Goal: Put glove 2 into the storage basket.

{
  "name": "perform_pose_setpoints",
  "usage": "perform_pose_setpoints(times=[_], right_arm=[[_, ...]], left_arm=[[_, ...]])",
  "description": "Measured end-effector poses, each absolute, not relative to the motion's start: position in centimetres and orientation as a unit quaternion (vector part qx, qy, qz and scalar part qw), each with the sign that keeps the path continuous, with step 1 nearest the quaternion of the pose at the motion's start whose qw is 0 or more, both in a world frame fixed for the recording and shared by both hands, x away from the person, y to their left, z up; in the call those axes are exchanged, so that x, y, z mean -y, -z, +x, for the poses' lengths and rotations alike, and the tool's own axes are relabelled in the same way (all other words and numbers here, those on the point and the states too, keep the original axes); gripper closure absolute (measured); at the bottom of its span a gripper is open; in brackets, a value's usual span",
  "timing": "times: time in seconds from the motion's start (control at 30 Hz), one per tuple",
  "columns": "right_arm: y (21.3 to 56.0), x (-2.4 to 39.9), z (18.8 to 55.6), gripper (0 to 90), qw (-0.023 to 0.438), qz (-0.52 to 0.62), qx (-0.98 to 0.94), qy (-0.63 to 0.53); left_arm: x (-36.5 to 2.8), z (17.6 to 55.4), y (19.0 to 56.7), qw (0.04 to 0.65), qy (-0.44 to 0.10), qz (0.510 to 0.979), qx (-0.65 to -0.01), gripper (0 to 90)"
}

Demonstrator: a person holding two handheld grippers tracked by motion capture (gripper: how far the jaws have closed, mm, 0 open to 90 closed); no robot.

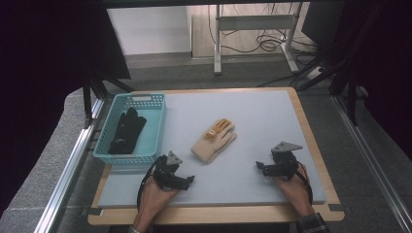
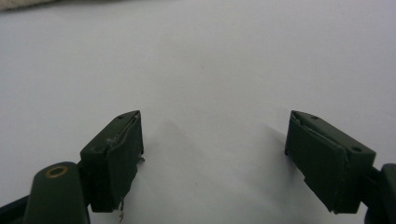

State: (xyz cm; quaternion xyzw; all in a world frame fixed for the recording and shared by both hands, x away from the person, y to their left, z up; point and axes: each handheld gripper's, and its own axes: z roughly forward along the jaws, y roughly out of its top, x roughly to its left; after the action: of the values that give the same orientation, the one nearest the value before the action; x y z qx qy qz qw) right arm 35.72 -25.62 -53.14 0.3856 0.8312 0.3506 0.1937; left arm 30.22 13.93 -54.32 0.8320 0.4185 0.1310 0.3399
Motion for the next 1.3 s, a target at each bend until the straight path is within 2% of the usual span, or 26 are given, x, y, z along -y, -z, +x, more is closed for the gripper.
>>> perform_pose_setpoints(times=[0.33,0.73,0.93,1.03,1.3], right_arm=[[53.1,25.6,35.7,18.6,0.194,0.386,-0.831,-0.351],[53.1,25.6,35.7,18.6,0.194,0.386,-0.831,-0.351],[53.1,25.6,35.7,18.6,0.194,0.386,-0.831,-0.351],[53.1,25.6,35.7,18.6,0.193,0.386,-0.831,-0.351],[53.1,25.6,35.7,18.5,0.193,0.386,-0.831,-0.351]], left_arm=[[-12.6,32.1,51.8,0.353,-0.132,0.833,-0.405,5.6],[-8.7,37.1,49.0,0.344,-0.13,0.843,-0.393,2.7],[-7.6,40.4,49.8,0.327,-0.103,0.845,-0.409,1.0],[-7.1,42.2,50.8,0.321,-0.073,0.847,-0.417,0.0],[-5.3,43.7,51.3,0.314,-0.042,0.854,-0.414,0.0]])
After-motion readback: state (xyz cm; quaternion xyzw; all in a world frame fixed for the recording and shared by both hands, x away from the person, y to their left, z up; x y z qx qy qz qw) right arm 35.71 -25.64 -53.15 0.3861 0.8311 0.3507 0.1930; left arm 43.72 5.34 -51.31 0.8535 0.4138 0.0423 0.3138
